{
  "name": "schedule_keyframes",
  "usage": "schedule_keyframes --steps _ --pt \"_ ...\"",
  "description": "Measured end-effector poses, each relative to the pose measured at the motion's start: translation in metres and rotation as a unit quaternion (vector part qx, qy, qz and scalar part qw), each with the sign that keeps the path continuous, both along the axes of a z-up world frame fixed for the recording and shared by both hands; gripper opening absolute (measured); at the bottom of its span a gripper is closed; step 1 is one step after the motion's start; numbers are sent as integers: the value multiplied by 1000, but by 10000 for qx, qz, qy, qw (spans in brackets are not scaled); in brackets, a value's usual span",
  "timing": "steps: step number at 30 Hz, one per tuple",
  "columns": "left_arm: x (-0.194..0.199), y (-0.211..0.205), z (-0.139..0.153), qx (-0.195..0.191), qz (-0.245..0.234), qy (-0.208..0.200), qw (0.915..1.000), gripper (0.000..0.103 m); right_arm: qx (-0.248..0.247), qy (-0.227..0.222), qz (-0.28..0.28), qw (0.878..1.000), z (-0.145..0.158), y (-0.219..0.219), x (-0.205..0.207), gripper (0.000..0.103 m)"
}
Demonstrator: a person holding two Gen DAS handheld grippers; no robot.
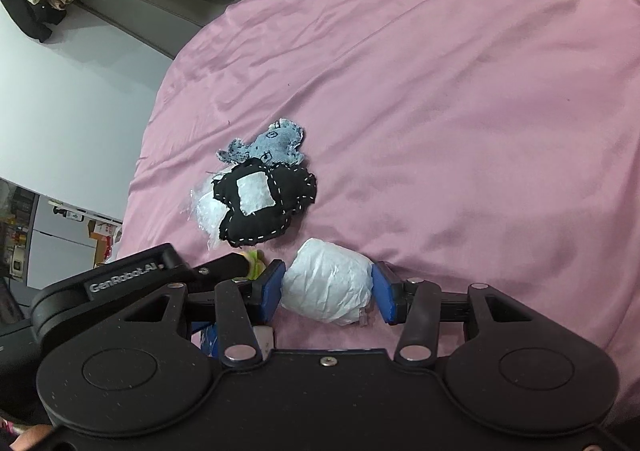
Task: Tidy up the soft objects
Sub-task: 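Grasp the white wrapped bundle with the right gripper while the left grasps the burger plush, then carry both plushes into the box and open both grippers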
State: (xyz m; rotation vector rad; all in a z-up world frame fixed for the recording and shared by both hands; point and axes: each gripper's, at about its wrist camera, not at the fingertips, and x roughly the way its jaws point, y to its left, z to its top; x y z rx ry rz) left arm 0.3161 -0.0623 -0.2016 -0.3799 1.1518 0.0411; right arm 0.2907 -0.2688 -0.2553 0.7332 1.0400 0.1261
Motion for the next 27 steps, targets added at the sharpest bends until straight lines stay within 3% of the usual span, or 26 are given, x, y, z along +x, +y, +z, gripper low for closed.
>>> schedule_keyframes --steps 6,10,14,27 --pt "6 3 -15 -193 108 187 9996 53 -6 -37 33 10000 1 -2 1 46" --pt "2 5 -10 -200 88 108 9997 37 -87 -144 74 9998 11 1 -5 46" --pt "-6 10 4 -377 59 -47 9993 33 -182 -211 74 9996 21 4 -12 46" --pt "-43 34 54 -605 84 -556 9966 32 -385 -608 209 9972 77 39 -30 46"
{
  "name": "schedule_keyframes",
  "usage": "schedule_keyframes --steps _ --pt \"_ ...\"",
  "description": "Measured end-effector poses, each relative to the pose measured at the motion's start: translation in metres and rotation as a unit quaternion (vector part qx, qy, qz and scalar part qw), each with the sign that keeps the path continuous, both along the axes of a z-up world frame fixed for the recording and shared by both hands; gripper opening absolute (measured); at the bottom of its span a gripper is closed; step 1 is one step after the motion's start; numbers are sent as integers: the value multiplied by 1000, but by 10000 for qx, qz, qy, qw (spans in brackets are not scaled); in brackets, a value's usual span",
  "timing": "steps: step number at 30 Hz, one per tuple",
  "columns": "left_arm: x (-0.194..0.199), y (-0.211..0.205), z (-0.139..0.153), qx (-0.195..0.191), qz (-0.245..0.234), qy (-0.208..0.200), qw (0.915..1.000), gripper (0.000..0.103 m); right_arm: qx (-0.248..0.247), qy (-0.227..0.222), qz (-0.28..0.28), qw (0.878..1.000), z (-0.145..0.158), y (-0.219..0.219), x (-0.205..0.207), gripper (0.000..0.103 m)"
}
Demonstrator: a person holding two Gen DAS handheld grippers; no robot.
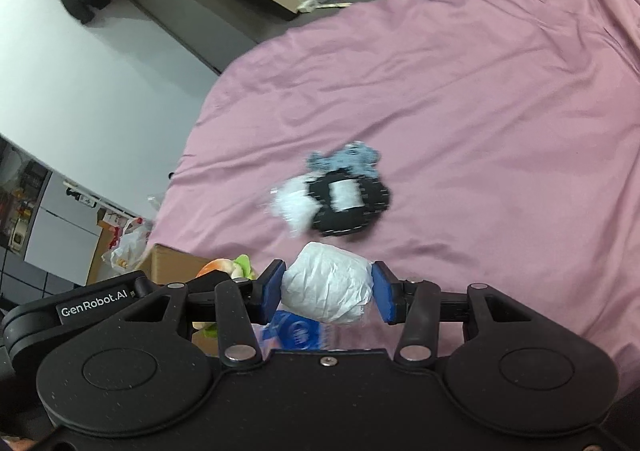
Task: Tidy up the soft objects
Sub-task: 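Carry both plushes into the box and open both grippers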
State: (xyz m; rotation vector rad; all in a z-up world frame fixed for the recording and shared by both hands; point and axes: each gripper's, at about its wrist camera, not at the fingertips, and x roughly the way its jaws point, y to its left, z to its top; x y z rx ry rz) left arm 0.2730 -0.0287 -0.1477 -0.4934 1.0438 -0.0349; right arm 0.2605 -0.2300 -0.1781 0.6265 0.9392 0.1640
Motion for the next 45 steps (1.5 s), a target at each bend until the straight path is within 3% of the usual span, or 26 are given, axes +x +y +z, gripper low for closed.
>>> schedule_keyframes --steps 9,19,33,45 --pt "-22 41 28 -158 205 -296 9992 32 -160 -291 273 9991 39 50 -10 46" --pt "-44 104 42 -182 595 -414 9972 32 -303 -443 473 9974 60 98 -17 46" --pt "-59 169 36 -292 947 -337 9945 32 -544 -542 790 9939 75 156 -16 46" --pt "-62 202 19 -348 1155 -156 9926 33 -690 -514 970 9916 69 188 -7 46"
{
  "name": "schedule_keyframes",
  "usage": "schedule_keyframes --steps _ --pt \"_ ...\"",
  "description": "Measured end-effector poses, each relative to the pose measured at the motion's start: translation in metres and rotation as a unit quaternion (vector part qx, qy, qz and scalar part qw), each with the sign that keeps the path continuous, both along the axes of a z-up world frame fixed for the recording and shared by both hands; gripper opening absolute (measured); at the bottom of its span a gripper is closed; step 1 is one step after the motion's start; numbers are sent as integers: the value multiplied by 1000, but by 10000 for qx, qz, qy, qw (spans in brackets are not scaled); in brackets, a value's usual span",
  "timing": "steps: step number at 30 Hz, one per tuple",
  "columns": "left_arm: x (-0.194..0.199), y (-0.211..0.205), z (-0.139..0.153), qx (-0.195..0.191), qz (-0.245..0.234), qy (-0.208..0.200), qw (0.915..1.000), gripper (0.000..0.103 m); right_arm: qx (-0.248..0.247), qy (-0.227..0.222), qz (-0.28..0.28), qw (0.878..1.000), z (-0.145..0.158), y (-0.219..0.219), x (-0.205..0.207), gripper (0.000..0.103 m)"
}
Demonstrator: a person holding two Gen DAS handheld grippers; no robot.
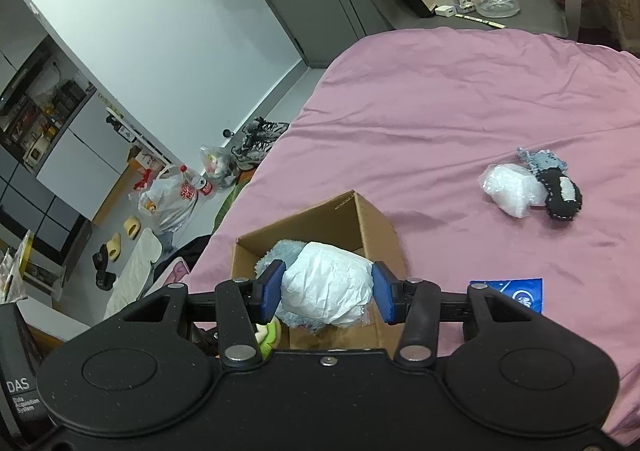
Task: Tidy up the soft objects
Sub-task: 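Carry both plushes into the box and open both grippers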
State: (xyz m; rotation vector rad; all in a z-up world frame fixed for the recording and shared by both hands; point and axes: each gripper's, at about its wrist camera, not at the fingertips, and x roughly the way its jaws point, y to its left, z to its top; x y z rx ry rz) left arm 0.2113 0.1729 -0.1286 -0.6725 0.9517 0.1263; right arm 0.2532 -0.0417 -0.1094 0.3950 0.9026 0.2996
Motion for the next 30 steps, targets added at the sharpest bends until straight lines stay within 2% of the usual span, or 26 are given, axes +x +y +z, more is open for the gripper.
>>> schedule_keyframes --steps 13,15,18,24,30 --pt "4 16 -28 -78 73 65 9999 36 -304 -22 215 9993 -7 28 19 46" --pt "4 20 -30 -188 106 43 9998 36 -348 -35 239 9991 -8 32 23 46" --pt "2 23 -30 -284 100 -70 9995 42 -385 -46 252 9989 -8 36 28 46" --pt "5 23 -29 -343 43 -30 9994 51 -367 -111 251 9989 -5 40 36 46" --pt "6 21 -18 -91 72 -62 9999 55 -324 -251 225 9989 2 36 41 52"
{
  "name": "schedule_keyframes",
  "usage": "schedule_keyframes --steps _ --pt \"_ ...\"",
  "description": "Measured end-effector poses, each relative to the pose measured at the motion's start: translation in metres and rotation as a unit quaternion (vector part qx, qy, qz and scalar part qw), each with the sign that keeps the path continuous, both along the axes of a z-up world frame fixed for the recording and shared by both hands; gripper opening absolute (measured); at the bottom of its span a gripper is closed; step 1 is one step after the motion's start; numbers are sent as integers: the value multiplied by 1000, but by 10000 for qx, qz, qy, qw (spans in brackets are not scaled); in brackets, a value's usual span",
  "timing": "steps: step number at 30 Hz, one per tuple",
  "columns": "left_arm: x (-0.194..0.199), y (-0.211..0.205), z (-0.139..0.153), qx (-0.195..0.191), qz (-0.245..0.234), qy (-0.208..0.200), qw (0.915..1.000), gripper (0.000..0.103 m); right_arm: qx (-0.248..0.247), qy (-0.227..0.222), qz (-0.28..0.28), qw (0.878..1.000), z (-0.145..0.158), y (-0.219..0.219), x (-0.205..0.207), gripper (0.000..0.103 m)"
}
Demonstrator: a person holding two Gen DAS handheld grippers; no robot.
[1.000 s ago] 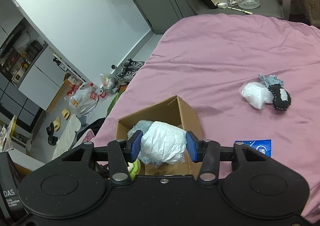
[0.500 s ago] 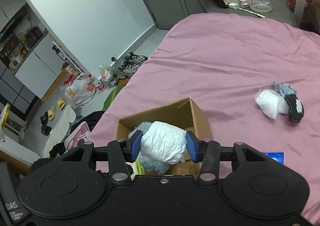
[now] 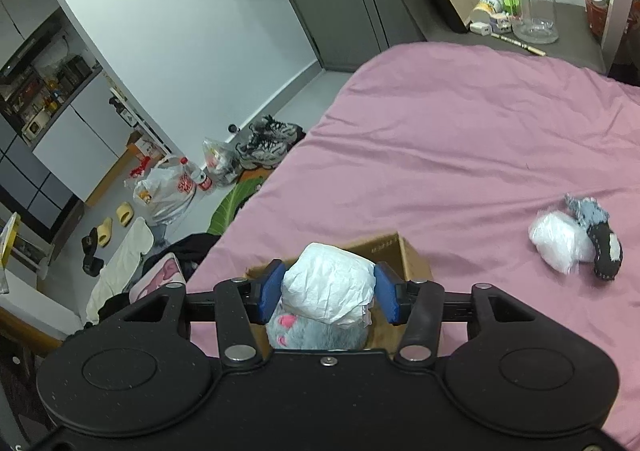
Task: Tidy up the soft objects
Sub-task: 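Carry both plushes into the box and open both grippers, then move the right gripper to the black felt plush and close on it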
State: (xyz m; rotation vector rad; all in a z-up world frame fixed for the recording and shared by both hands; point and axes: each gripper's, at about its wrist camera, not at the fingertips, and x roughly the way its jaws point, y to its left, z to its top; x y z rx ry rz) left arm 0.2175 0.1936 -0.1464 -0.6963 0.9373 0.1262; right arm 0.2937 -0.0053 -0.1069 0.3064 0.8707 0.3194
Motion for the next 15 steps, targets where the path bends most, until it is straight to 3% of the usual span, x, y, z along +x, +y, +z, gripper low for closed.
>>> schedule_keyframes --steps 15 --pt "1 -20 21 481 -25 -73 9988 83 -57 86 -105 9999 2 -68 -17 65"
